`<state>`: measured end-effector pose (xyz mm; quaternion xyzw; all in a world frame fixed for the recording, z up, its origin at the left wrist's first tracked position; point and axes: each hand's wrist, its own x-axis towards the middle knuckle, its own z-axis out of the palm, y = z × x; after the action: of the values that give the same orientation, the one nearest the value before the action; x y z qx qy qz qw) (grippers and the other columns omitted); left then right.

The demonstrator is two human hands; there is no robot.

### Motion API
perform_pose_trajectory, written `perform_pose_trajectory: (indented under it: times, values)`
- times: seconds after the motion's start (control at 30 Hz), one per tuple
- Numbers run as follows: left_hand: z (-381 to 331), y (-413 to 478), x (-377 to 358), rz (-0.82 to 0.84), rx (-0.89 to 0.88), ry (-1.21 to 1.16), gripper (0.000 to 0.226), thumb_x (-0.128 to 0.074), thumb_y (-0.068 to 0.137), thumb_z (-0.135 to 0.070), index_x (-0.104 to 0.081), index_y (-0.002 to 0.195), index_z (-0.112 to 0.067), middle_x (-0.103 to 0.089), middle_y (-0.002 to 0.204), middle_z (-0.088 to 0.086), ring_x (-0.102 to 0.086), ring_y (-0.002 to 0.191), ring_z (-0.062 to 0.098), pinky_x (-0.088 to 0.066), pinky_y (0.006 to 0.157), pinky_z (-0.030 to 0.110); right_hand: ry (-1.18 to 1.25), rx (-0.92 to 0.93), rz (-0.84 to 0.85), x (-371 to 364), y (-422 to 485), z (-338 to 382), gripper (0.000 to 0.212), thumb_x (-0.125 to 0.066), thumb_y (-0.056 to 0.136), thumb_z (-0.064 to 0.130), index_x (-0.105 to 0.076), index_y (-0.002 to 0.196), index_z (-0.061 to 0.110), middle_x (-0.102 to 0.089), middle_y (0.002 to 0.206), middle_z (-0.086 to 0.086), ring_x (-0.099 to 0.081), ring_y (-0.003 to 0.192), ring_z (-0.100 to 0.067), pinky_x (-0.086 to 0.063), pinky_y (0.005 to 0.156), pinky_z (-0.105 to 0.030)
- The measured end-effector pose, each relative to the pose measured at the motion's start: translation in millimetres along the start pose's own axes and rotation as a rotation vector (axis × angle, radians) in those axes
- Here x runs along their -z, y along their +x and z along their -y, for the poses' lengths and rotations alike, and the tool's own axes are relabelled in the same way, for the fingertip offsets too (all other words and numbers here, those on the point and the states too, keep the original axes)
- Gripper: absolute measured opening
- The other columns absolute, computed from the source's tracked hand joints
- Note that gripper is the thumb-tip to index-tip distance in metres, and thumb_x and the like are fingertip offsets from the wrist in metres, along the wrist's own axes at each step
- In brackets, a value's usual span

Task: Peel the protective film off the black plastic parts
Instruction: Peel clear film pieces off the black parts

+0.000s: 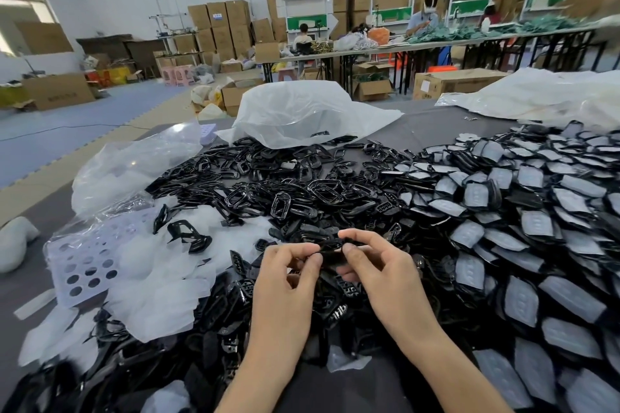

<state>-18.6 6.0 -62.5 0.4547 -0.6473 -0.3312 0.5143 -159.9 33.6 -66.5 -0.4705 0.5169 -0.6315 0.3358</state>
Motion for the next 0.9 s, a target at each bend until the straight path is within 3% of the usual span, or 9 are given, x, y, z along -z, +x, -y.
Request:
perform_pose_trajectory:
  times: [0.1,0.2,0.27,0.4,0.6,0.8,0.9]
  values:
    - [1.7,2.5,2.1,0.022,0.062,-0.103,0.013,-0.068,0.092,-0.024,-0.069,0.089,-0.037,-0.07,0.087,-0.008,-0.065,0.082,0.007,-0.049,0.073,0.016,0.064,0.014,0.028,-3.4,-1.0,3.4,0.028,-0.063,0.099,0.016,-0.075,0.102,0.041,-0.076,0.088,-0.001,-0.075,0.081,-0.015,-0.057,0.073,-0.019]
    - [1.7,4.0,3.9,0.037,0.112,-0.206,0.015,-0.068,0.092,-0.023,-0.065,0.089,-0.038,-0.07,0.081,0.0,-0.068,0.081,0.022,-0.055,0.077,0.033,0.116,0.001,0.049,-6.2,-1.1,5.5,0.028,-0.063,0.098,0.013,-0.076,0.101,0.038,-0.076,0.087,-0.005,-0.075,0.082,-0.019,-0.058,0.073,-0.022]
    - [1.3,3.7,4.5,0.025,0.119,-0.233,0.017,-0.067,0.092,-0.023,-0.062,0.091,-0.039,-0.068,0.084,0.003,-0.066,0.081,0.03,-0.056,0.077,0.037,0.141,-0.017,0.06,-6.6,-1.1,6.7,0.027,-0.063,0.098,0.012,-0.077,0.1,0.035,-0.076,0.086,-0.007,-0.075,0.082,-0.02,-0.058,0.073,-0.022]
    - [2.2,2.9,4.9,0.03,0.071,-0.156,0.023,-0.064,0.094,-0.026,-0.058,0.096,-0.049,-0.067,0.087,-0.011,-0.065,0.075,0.017,-0.051,0.068,0.017,0.166,-0.036,0.071,-5.3,-1.3,7.5,0.023,-0.064,0.097,0.011,-0.077,0.101,0.03,-0.076,0.086,-0.01,-0.075,0.081,-0.022,-0.058,0.073,-0.023]
    - [5.3,2.6,10.3,0.021,-0.148,0.128,0.018,-0.067,0.092,-0.024,-0.064,0.096,-0.042,-0.065,0.092,-0.024,-0.063,0.088,-0.001,-0.043,0.075,0.008,0.098,-0.096,0.141,-1.4,-2.1,7.7,0.02,-0.072,0.092,0.009,-0.066,0.096,0.028,-0.076,0.08,-0.006,-0.075,0.075,-0.017,-0.056,0.069,-0.019]
    - [7.8,-1.6,11.5,0.13,-0.395,0.456,0.019,-0.05,0.099,-0.036,-0.057,0.117,-0.033,-0.055,0.102,-0.022,-0.056,0.097,0.001,-0.045,0.083,0.018,-0.04,-0.024,-0.147,13.4,6.1,5.9,0.033,-0.07,0.094,0.015,-0.06,0.086,0.044,-0.076,0.079,0.003,-0.074,0.072,-0.013,-0.058,0.065,-0.028]
    - [10.7,-7.4,6.1,0.278,-0.511,0.651,0.026,-0.048,0.098,-0.038,-0.059,0.12,-0.028,-0.058,0.11,-0.016,-0.055,0.105,0.01,-0.047,0.092,0.03,0.013,-0.013,-0.293,22.3,10.5,2.9,0.029,-0.069,0.094,0.015,-0.059,0.087,0.041,-0.075,0.076,0.008,-0.074,0.071,-0.011,-0.053,0.062,-0.02]
